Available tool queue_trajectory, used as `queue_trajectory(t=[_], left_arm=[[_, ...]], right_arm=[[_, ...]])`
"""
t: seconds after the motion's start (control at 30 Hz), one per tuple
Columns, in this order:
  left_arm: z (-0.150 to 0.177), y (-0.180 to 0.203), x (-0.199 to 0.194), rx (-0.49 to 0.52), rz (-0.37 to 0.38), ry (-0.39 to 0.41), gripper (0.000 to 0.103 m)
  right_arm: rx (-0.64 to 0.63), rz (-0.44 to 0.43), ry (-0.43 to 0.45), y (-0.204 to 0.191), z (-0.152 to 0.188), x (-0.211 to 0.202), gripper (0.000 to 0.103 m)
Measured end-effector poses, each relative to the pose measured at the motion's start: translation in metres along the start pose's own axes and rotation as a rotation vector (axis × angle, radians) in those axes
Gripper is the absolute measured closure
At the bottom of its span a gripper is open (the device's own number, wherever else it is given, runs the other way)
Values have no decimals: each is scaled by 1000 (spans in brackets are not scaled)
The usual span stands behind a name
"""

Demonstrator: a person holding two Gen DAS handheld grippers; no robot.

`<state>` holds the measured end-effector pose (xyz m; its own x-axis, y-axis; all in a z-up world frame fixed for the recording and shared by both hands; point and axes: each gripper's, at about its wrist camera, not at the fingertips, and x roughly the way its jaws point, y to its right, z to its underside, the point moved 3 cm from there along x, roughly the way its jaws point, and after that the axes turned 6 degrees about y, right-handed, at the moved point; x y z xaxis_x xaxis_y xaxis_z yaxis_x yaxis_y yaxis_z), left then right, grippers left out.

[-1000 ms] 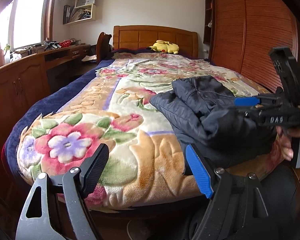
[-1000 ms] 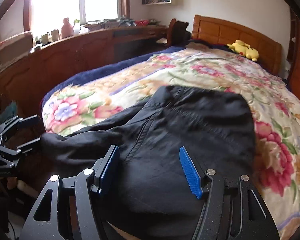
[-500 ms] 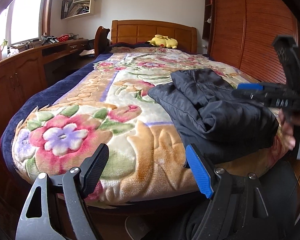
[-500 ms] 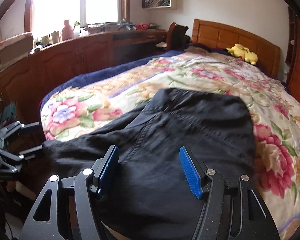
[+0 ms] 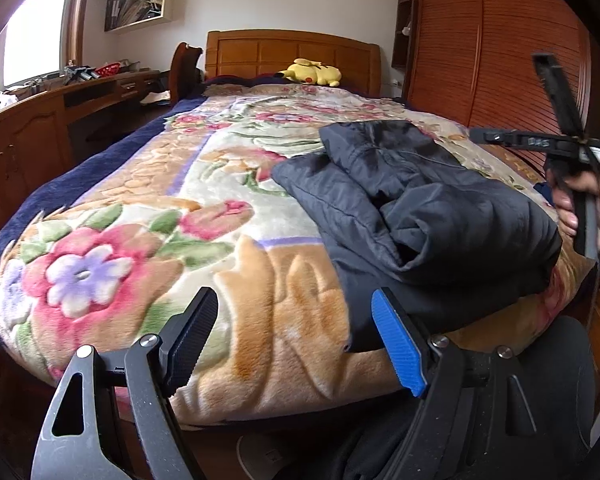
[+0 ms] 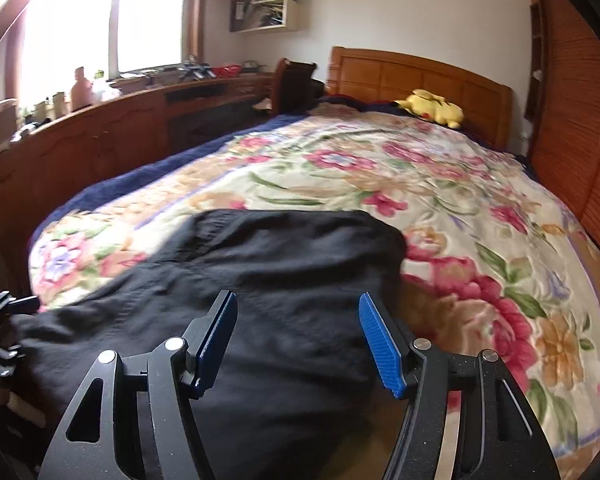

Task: Fold large clothes
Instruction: 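Release the jacket bundle and withdraw the right gripper, then grasp the navy jacket bundle with both grippers and lift it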

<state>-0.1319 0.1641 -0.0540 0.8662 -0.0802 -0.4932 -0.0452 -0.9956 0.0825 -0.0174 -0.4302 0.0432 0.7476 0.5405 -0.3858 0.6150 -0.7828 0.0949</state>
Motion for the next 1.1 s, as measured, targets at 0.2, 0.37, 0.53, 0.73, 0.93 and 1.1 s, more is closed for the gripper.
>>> queue_trajectory(t=[0.2, 0.37, 0.53, 0.73, 0.93, 1.1], left_arm=[[8, 8, 8, -12, 40, -9, 23], [11, 7, 15, -42, 88, -18, 32], [14, 10, 21, -48, 124, -29, 45], [12, 16, 23, -39, 126, -31, 51], [13, 22, 22, -33, 130, -36, 61], [13, 26, 22, -29, 125, -43, 63]], right_arm=[[4, 51, -60, 19, 3, 38, 33], [62, 64, -95, 37, -2, 68, 28], [130, 51, -112, 52, -9, 99, 23], [164, 27, -135, 63, -15, 136, 14], [200, -43, -192, 75, -11, 170, 12], [274, -122, -254, 84, 0, 191, 12]])
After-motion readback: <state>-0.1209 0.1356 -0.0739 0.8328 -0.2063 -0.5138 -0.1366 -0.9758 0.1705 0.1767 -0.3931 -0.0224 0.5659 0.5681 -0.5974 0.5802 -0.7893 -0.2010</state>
